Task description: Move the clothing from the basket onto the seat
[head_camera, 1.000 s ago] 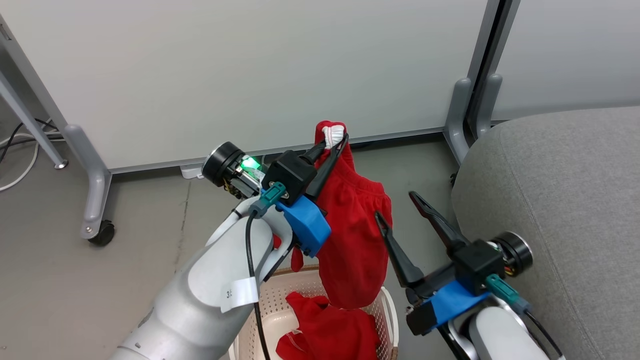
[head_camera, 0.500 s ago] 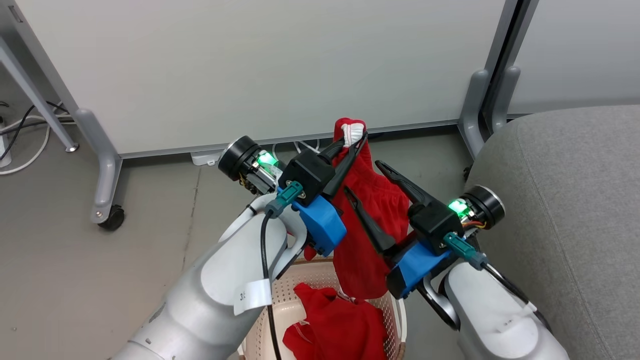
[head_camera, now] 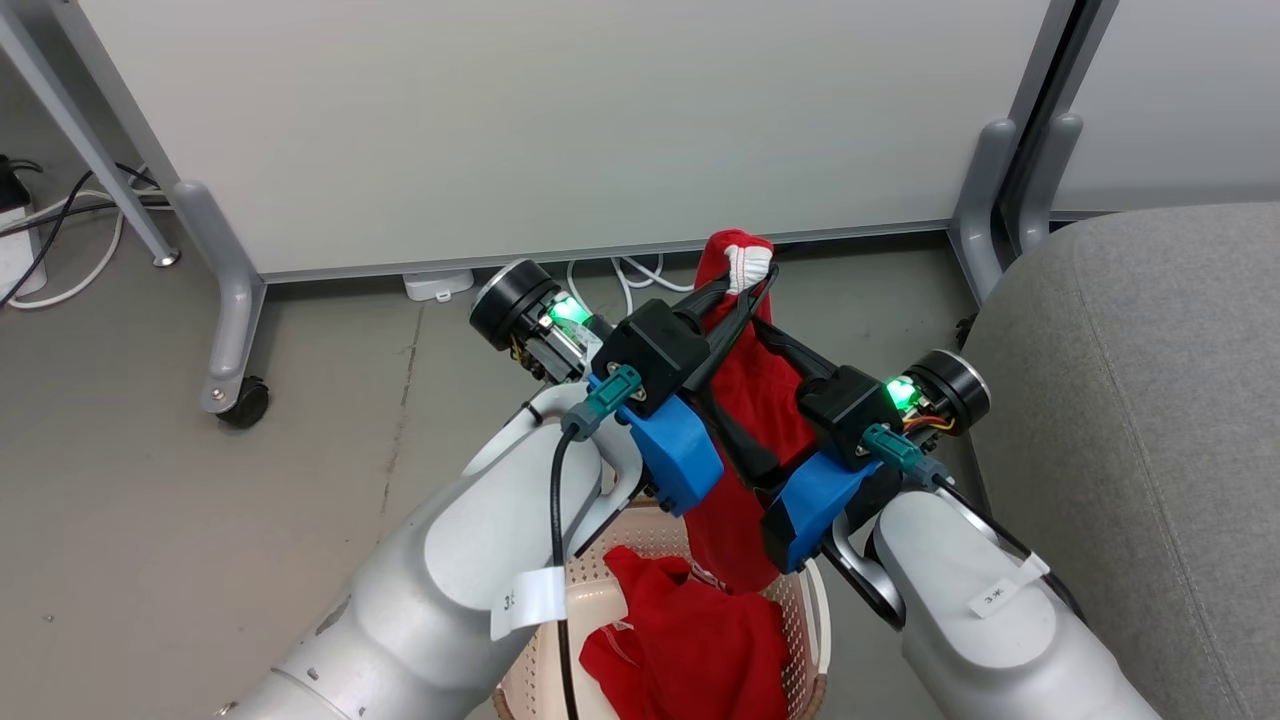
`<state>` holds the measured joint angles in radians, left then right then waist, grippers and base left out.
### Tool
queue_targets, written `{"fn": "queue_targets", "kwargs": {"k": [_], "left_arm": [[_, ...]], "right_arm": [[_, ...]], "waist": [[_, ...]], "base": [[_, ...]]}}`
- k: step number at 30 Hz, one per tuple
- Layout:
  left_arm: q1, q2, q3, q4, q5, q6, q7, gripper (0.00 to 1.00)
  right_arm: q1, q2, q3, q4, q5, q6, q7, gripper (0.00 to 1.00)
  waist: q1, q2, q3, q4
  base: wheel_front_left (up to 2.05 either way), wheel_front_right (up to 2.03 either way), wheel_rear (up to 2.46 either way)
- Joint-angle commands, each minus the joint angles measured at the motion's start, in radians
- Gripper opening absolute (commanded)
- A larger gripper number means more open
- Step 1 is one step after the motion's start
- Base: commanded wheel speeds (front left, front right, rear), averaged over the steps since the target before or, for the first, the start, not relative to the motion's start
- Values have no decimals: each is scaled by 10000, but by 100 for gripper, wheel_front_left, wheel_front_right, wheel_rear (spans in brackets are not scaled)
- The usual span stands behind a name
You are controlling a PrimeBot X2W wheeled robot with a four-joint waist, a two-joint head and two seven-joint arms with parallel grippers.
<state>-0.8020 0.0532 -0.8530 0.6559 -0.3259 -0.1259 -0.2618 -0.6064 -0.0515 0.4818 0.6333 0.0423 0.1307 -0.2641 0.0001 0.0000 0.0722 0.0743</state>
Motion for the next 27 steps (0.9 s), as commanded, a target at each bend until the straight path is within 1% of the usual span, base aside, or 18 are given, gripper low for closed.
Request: {"fn": "queue_targets", "kwargs": {"k": [1,2,3,4,5,10,25,26,27], "left_arm": [[-139,-22,-3,-42,-23,-55,-48,0],[-153,-26,-29,-56,-48,-57,-48,0],[-164,-26,-46,-68,-63,-58,-48,0],[-176,-29,-58,-86,-73,-59,-48,0],[-185,-30,-68,-103,-76,-60,-48,0],[-195,-35,-90,-139,-136,-62,-48,0],[-158,-38,54,-99,-150,-45,-50,0],[-136,-36,75,-93,-176,-45,-48,34],[-129,-35,8,-5,-166,-46,-47,100]], "right_arm": [[-184,12,26,45,55,1,-7,100],[-210,12,102,119,164,1,-7,100],[-232,14,165,194,278,3,-7,50],[-284,11,204,246,352,1,-7,27],[-321,12,246,313,445,1,-7,0],[-435,13,426,356,763,1,-7,0],[-321,15,431,342,802,3,-7,0],[-310,15,409,341,824,3,-7,0],[-299,15,382,334,853,3,-7,0]], "waist": [[-1,0,9,18],[-1,0,13,34],[-1,0,12,44],[-1,0,11,50],[-1,0,7,55],[-1,0,-10,71],[-1,0,42,27],[-1,0,48,26],[-1,0,52,24]], "base": [[0,0,0],[0,0,0],[0,0,0],[0,0,0],[0,0,0],[0,0,0],[0,0,0],[0,0,0],[0,0,0]]}}
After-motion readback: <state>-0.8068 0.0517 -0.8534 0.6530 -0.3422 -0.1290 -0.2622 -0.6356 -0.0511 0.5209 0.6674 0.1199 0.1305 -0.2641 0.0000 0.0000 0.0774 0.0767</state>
